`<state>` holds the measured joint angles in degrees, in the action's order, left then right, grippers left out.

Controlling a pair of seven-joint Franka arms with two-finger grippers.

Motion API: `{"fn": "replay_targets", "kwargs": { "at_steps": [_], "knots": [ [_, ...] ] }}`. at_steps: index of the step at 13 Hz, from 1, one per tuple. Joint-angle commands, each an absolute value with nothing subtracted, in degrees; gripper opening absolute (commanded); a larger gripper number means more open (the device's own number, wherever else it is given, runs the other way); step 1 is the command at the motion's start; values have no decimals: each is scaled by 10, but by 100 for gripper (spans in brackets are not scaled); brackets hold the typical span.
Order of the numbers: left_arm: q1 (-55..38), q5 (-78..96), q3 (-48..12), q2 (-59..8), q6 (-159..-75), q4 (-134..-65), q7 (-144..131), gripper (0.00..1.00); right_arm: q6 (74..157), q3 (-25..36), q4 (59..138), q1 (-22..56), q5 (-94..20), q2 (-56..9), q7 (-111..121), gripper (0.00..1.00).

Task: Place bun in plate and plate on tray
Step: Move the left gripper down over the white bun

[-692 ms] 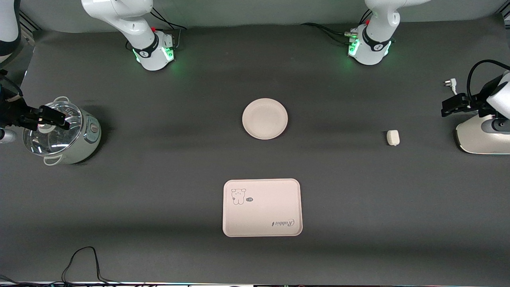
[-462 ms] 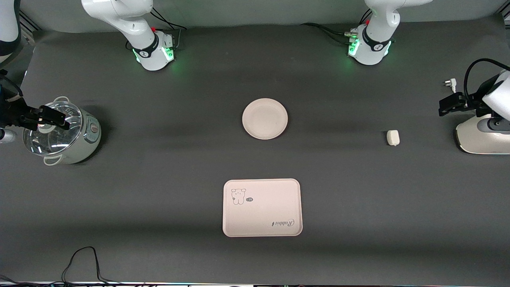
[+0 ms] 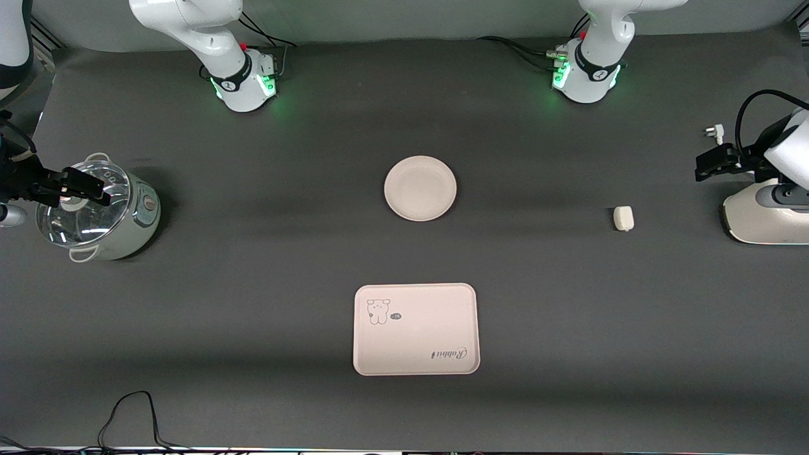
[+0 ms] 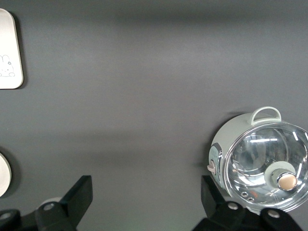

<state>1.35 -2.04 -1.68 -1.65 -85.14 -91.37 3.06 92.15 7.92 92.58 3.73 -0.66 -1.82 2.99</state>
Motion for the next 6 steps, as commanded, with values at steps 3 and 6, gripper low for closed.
{"fn": "replay_targets", "kwargs": {
  "at_steps": [3,6],
  "knots": [
    [5,-19,-6,-26,-823,-926,26,100,915,83,919,43,7,-20,40,100],
    [11,-21,-5,-35,-869,-968,25,100,915,83,919,43,6,-20,40,100]
  ]
}}
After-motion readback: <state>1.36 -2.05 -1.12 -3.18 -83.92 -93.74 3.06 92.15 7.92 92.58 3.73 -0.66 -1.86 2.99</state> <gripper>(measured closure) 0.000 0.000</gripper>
